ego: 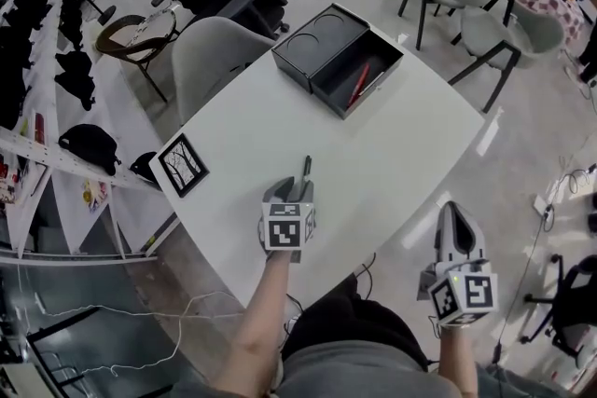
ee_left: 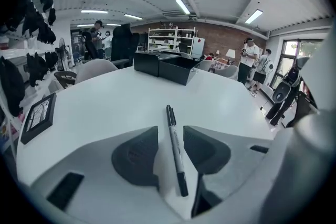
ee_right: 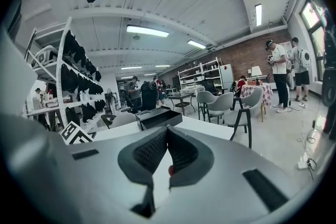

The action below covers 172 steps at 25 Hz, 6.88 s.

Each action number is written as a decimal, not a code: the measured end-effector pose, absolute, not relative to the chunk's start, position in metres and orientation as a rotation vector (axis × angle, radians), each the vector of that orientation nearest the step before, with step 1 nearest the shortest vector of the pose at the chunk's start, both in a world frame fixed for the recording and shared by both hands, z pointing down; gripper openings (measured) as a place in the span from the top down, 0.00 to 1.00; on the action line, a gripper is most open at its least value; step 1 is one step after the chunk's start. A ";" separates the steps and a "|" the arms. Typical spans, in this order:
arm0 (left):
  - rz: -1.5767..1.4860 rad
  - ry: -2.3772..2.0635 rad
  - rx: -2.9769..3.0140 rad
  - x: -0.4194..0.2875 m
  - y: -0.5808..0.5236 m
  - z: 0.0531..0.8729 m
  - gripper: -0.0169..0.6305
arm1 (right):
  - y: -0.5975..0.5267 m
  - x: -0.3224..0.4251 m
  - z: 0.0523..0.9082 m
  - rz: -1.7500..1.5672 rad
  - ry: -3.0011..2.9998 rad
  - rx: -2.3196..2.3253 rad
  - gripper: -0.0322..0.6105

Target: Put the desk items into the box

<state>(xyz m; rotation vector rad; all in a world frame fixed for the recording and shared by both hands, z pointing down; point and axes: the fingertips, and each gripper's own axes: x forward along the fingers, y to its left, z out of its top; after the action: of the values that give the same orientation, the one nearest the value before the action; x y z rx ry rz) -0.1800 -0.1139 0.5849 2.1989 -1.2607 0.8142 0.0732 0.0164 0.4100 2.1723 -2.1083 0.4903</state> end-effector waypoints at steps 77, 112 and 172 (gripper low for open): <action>0.765 -1.212 2.409 -0.096 -0.152 0.512 0.90 | -0.030 0.118 0.419 0.498 -2.120 2.103 0.95; 0.928 -1.382 2.400 -0.014 -0.302 0.468 0.90 | -0.191 0.188 0.414 0.476 -2.454 1.739 0.95; 1.379 -1.022 2.202 0.011 -0.365 0.588 0.90 | -0.229 0.177 0.454 0.531 -2.381 1.659 0.95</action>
<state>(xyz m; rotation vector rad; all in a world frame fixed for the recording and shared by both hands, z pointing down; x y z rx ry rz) 0.0108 -0.3649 0.5885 2.2021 -1.0222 1.3794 0.1769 -0.2286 0.4538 1.6594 -2.3806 0.5312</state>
